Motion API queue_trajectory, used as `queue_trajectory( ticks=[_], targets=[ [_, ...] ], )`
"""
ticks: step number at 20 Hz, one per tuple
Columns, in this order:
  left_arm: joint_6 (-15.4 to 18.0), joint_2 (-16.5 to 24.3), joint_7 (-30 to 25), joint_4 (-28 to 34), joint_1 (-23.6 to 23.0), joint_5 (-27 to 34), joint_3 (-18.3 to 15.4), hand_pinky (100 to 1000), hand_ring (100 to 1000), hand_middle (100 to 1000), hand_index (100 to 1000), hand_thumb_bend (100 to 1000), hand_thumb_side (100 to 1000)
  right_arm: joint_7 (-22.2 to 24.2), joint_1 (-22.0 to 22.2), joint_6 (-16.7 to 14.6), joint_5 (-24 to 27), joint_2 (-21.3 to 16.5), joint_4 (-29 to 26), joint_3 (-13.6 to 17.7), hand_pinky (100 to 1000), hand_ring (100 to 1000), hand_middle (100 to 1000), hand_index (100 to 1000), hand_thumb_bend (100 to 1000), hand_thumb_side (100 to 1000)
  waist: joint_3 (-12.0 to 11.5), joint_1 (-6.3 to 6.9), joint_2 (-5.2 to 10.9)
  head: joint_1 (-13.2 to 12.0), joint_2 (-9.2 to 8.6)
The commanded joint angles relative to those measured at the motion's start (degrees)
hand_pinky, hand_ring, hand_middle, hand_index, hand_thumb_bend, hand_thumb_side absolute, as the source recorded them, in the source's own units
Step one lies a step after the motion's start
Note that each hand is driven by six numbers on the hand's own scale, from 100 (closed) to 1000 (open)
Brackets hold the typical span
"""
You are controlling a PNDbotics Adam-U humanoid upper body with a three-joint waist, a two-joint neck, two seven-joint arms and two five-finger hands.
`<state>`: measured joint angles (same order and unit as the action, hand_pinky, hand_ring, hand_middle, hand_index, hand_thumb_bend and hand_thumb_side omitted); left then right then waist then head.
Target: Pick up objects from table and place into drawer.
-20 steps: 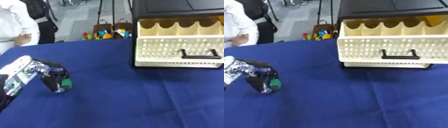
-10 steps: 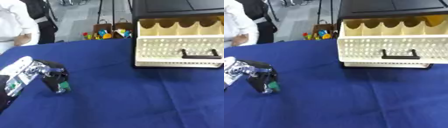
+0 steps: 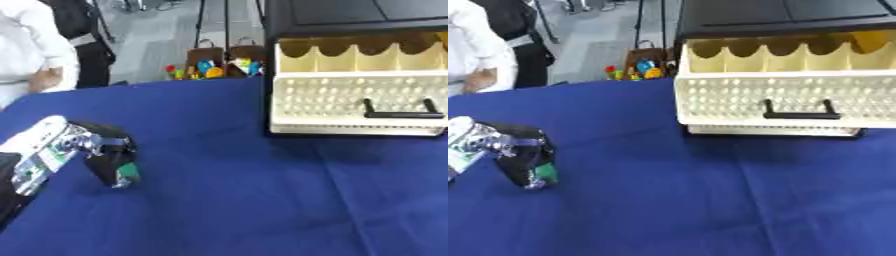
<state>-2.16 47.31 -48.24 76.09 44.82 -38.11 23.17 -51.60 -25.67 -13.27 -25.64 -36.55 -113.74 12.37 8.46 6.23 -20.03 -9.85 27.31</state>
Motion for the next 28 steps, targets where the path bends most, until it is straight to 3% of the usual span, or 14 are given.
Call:
queue_trajectory(
  ticks=[1, 4, 16, 28],
  targets=[
    [0.35, 1.13, -0.44, 0.0, 0.49, -0.51, -0.19, 412, 463, 511, 730, 368, 387, -0.37, -0.65, -0.58, -0.18, -1.0, -0.85, 0.62, 345, 484, 445, 732, 145, 732, -0.09, -0.47, 0.97, -0.04, -0.49],
    [0.33, 1.21, -1.32, 0.1, 0.53, -1.25, -0.15, 420, 468, 516, 731, 377, 401, -0.37, -0.6, -0.65, -0.2, -0.95, -0.85, 0.62, 344, 484, 445, 733, 145, 732, -0.17, -0.5, 1.02, -0.06, -0.42],
    [-0.4, 1.09, 0.47, 0.32, 0.5, -1.3, -0.3, 369, 428, 477, 624, 245, 381, -0.37, -0.69, -0.76, -0.16, -0.75, -0.85, 0.82, 343, 484, 449, 735, 142, 735, -0.24, -0.63, 1.16, -0.06, -0.86],
    [-1.02, 1.17, 1.33, 0.92, 0.63, -1.11, -0.11, 346, 406, 457, 608, 189, 337, -0.37, -0.72, -0.6, -0.27, -0.62, -0.85, 0.92, 345, 486, 453, 733, 141, 736, -0.29, -0.83, 1.47, -0.11, -0.97]
  ],
)
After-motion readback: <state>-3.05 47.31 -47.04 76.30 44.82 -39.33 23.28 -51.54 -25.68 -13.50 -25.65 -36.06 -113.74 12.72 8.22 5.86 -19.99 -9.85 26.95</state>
